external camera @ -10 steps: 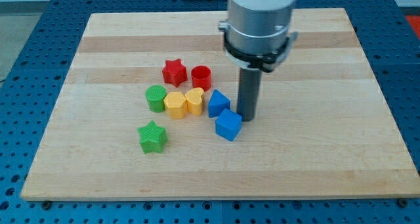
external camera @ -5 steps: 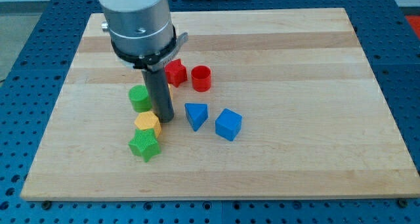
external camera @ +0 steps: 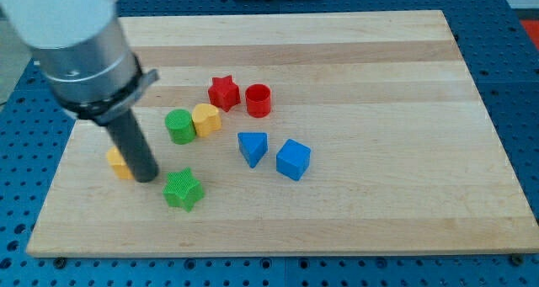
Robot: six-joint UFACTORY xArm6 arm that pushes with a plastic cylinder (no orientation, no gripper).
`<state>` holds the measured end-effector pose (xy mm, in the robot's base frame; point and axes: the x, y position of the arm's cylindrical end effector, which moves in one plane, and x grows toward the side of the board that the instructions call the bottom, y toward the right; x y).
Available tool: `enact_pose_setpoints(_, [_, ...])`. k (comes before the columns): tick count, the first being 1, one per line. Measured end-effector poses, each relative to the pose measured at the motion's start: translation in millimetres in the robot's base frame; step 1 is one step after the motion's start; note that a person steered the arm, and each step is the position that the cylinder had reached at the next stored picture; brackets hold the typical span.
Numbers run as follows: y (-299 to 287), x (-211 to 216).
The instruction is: Place the hexagon diagonally top left to the green star
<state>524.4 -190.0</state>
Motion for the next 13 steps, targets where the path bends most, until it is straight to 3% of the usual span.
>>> enact_pose_setpoints(8, [-4, -116])
enact_pose_setpoints(10, [45, -131])
enact_pose_setpoints(11, [-2, -123])
enact_pose_setpoints(13, [-8, -49])
